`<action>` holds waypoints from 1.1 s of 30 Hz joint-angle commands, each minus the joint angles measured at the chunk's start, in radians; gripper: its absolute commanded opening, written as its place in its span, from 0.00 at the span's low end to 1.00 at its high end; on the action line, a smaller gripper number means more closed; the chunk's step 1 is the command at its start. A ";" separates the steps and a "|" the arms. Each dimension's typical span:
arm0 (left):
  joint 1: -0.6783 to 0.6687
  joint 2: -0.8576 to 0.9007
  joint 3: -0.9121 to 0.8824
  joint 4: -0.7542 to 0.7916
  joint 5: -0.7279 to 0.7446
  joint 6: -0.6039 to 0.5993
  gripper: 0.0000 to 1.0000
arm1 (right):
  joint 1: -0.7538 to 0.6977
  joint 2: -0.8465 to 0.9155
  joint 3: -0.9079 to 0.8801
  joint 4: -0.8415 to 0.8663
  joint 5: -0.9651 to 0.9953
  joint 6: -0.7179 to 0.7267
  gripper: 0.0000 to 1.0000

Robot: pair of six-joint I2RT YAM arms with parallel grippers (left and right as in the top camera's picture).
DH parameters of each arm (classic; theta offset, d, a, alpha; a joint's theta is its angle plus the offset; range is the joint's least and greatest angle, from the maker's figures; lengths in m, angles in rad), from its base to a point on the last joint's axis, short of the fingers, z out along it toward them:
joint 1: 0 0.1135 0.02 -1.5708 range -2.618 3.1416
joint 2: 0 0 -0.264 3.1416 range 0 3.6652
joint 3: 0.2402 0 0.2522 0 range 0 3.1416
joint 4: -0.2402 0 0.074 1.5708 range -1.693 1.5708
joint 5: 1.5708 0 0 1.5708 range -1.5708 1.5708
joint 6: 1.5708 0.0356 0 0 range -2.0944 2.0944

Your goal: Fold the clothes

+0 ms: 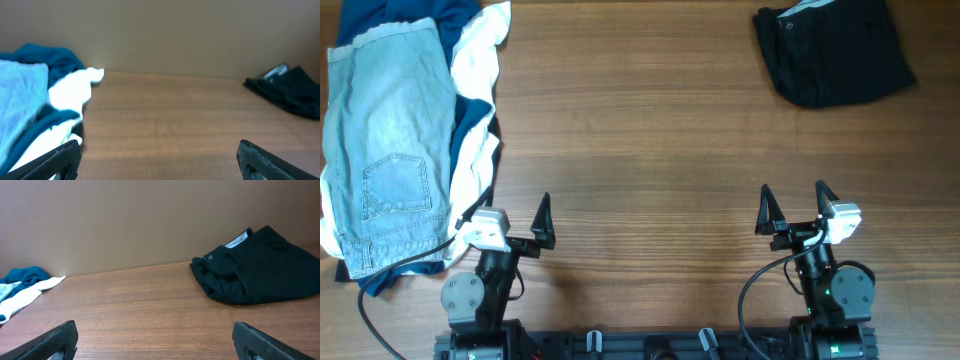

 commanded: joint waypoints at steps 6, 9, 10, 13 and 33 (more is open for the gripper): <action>-0.014 -0.011 -0.005 -0.001 0.009 -0.003 1.00 | 0.007 -0.011 -0.001 0.003 0.014 0.012 1.00; -0.014 -0.011 -0.005 -0.001 0.009 -0.003 1.00 | 0.007 -0.011 -0.001 0.003 0.014 0.012 1.00; -0.014 -0.011 -0.005 -0.001 0.009 -0.003 1.00 | 0.007 -0.011 -0.001 0.003 0.014 0.012 1.00; -0.014 -0.011 -0.005 -0.001 0.009 -0.003 1.00 | 0.007 -0.011 -0.001 0.003 0.014 0.012 1.00; -0.014 -0.011 -0.005 -0.001 0.009 -0.003 1.00 | 0.007 -0.011 -0.001 0.003 0.014 0.012 1.00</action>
